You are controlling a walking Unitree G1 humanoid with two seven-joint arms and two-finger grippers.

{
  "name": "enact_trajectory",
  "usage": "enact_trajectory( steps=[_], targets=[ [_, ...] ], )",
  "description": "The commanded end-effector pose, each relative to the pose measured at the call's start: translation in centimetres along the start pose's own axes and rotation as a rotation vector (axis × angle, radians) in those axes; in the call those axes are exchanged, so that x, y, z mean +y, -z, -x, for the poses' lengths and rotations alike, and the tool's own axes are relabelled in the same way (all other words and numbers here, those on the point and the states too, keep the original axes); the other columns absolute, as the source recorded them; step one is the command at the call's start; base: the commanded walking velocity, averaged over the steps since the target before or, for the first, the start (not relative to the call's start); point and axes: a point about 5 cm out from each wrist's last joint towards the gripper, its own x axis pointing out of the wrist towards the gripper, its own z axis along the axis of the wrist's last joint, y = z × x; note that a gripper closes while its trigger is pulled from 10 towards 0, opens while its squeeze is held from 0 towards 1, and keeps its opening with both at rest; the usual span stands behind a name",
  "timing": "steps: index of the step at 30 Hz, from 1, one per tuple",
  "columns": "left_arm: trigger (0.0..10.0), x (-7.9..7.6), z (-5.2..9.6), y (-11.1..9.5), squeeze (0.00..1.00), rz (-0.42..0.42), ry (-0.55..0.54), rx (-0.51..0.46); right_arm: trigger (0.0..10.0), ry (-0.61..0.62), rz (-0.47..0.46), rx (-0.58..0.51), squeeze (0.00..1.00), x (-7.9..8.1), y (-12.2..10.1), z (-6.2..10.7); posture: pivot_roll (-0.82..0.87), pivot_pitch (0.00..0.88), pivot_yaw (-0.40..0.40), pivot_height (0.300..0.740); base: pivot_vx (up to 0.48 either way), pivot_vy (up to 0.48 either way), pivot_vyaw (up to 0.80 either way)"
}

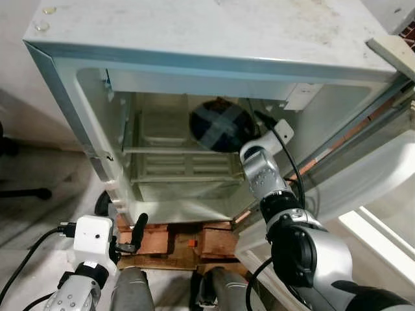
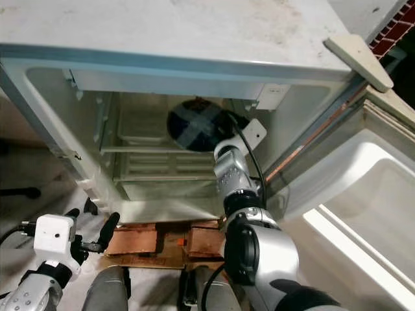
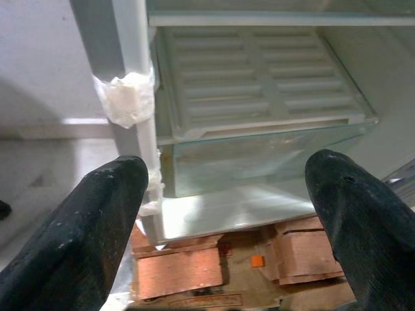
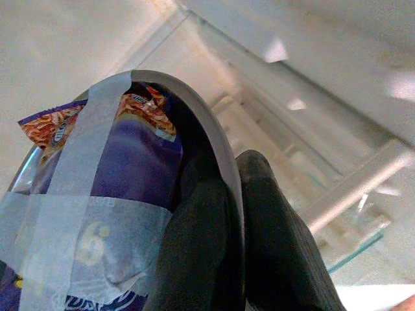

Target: Restocking fridge

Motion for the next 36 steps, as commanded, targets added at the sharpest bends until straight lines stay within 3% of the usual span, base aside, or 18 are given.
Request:
enact_trajectory(
  steps=[1,3,9,10,12,13,23,28,34,36],
  targets=[
    [10.0,-0.3,0.3,0.0,0.00,0.006,-0.003,0.010,10.0,-0.006,-0.040,0.019,0.00,1.3,0.8,0.1,0.25,0.235,-0.202,0.740,0.000,0.000,0.00],
    [10.0,-0.5,0.4,0.0,0.00,0.011,-0.009,0.011,10.0,-0.002,-0.068,0.030,0.00,2.0,0.8,0.0,0.26,0.242,-0.211,0.740,0.000,0.000,0.00],
    [10.0,-0.8,0.7,0.0,0.00,0.020,-0.019,0.012,10.0,0.033,-0.088,0.021,0.00,2.1,0.3,-0.2,0.27,0.252,-0.222,0.740,0.000,0.000,0.00],
    [10.0,-0.8,0.7,0.0,0.00,0.023,-0.021,0.013,10.0,0.037,-0.115,0.018,0.15,2.0,0.1,-0.2,0.27,0.253,-0.225,0.740,0.000,0.000,0.00],
    [10.0,-0.9,0.8,0.0,0.00,0.024,-0.023,0.014,10.0,0.038,-0.131,0.015,0.15,1.9,-0.1,-0.3,0.27,0.254,-0.227,0.740,0.000,0.000,0.00],
    [10.0,-0.9,0.8,0.0,0.00,0.025,-0.024,0.015,10.0,0.040,-0.138,0.009,1.00,2.0,-0.3,-0.3,0.27,0.256,-0.228,0.740,0.000,0.000,0.00],
    [10.0,-0.9,0.7,0.1,0.00,0.028,-0.035,0.023,10.0,0.027,-0.191,-0.089,1.00,2.0,-3.6,-0.8,0.26,0.252,-0.229,0.740,0.000,0.000,0.00],
    [10.0,-0.7,0.5,0.1,0.00,0.024,-0.033,0.024,10.0,0.040,-0.185,-0.130,1.00,1.2,-5.0,-1.0,0.26,0.242,-0.223,0.740,0.000,0.000,0.00],
    [10.0,-0.4,-0.2,-0.1,0.00,0.007,-0.033,0.013,10.0,-0.033,-0.101,-0.127,1.00,1.1,-4.8,-1.0,0.26,0.219,-0.217,0.740,0.000,0.000,0.00],
    [10.0,-0.2,-0.7,-0.4,0.00,0.002,-0.041,-0.004,10.0,-0.076,-0.006,-0.128,1.00,0.5,-4.6,-0.9,0.25,0.197,-0.215,0.740,0.000,0.000,0.00]
  ],
)
